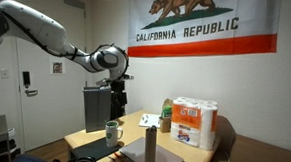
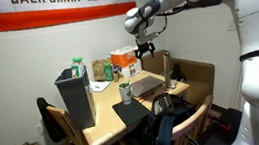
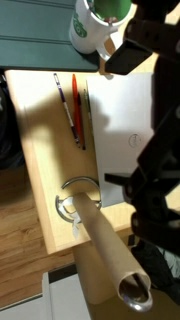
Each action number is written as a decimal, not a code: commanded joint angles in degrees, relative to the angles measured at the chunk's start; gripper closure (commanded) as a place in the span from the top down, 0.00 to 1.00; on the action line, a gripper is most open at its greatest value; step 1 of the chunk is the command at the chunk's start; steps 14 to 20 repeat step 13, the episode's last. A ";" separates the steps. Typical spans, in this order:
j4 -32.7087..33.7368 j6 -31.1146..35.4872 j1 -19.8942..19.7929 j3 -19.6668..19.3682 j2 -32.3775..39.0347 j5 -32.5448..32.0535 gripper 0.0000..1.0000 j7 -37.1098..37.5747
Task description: Put the spoon in the cup, the cup in the bag and close the laptop
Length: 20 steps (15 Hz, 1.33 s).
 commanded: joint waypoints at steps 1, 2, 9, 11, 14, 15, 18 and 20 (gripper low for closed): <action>-8.07 -6.53 0.84 1.57 -11.50 -0.03 1.00 -0.72; -9.71 -8.26 1.35 2.07 -14.04 -1.15 1.00 0.46; -9.83 -9.82 0.96 3.20 -15.25 -0.92 1.00 0.18; -10.00 -9.82 0.93 3.18 -15.12 -0.92 1.00 0.19; -10.01 -9.82 0.94 3.18 -15.12 -0.93 1.00 0.18; -10.01 -9.82 0.94 3.18 -15.12 -0.93 1.00 0.18; -10.01 -9.82 0.94 3.18 -15.12 -0.93 1.00 0.18; -10.01 -9.82 0.94 3.18 -15.12 -0.93 1.00 0.18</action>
